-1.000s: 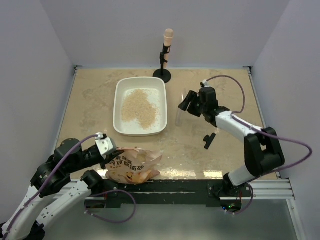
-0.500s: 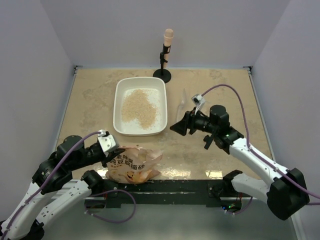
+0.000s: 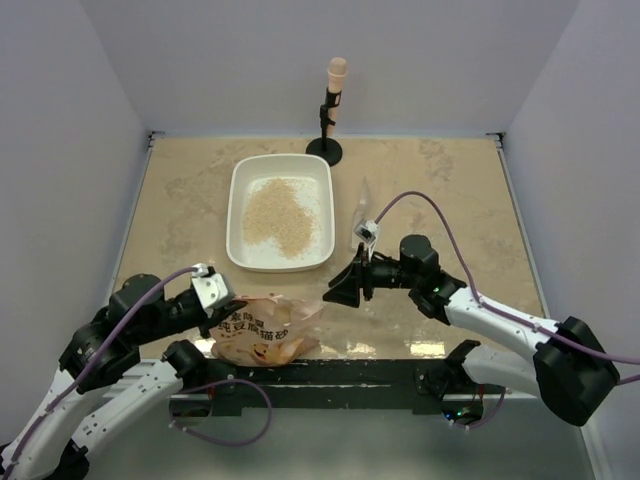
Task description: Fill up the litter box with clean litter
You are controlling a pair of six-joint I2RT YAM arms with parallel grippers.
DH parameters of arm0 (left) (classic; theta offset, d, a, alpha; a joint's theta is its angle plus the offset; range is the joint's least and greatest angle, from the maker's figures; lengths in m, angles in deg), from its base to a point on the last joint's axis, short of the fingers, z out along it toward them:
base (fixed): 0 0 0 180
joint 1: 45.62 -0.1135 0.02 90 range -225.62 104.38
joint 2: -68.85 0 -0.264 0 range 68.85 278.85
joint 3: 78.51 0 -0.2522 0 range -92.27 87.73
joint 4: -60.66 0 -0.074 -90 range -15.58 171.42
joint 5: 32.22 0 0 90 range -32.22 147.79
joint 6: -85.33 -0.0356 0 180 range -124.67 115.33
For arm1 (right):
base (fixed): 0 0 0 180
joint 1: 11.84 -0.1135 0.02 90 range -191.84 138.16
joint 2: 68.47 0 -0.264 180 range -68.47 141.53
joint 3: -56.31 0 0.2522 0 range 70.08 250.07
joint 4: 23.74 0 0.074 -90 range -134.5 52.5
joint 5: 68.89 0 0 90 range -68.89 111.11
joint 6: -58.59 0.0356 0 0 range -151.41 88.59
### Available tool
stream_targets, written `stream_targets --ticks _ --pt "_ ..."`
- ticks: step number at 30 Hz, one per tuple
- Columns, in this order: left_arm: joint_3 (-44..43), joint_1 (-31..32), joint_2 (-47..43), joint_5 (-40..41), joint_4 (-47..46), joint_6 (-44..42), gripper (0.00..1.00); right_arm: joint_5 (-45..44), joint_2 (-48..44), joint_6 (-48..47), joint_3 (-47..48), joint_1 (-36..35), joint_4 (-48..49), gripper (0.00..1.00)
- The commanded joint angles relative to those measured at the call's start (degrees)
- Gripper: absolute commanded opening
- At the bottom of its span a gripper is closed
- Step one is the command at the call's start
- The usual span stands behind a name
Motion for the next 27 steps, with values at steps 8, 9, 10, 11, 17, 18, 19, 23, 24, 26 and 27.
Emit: stream_targets --ticks 8,9,10,11,17,18,19,23,24,26,27 --pt "-6.4 -0.2 -1.7 0.1 -13.1 0.6 0.00 11.0 0.7 6.8 -7.2 -2.6 25.5 0.65" --pt "-6.6 -0.3 -1.6 0.1 -13.1 0.6 0.00 11.7 0.9 7.3 -7.5 -2.6 26.8 0.65" --pt "-6.7 -0.2 -1.5 0.1 -12.9 0.6 0.00 12.2 1.1 7.8 -8.2 -2.7 28.4 0.66" --pt "-7.1 -0.2 -1.2 -0.1 -12.7 0.6 0.00 12.5 1.2 7.8 -8.6 -2.6 29.1 0.66" --pt "-7.8 -0.2 -0.1 -0.8 -12.7 1.4 0.00 9.7 -0.8 5.1 -10.0 -2.6 30.0 0.68" --pt "-7.8 -0.2 -0.1 -0.8 -12.7 1.4 0.00 9.0 -0.6 4.2 -9.8 -2.6 29.3 0.68" --pt "-7.8 -0.2 0.2 -0.8 -12.6 1.5 0.00 8.9 -0.5 2.7 -9.0 -2.7 28.1 0.69" --pt "-8.0 -0.2 0.5 -0.9 -12.9 1.9 0.00 8.5 1.6 0.8 -6.5 -2.7 27.3 0.69" --pt "-8.0 -0.2 0.5 -0.9 -12.9 2.0 0.00 8.7 2.2 0.2 -5.8 -2.8 27.0 0.70" --pt "-8.0 -0.2 0.5 -0.8 -12.9 2.1 0.00 9.0 4.0 -1.6 -3.6 -3.4 25.2 0.70" --pt "-8.0 -0.2 0.5 -0.7 -12.9 2.1 0.00 8.9 4.7 -2.7 -3.0 -3.8 24.9 0.70"
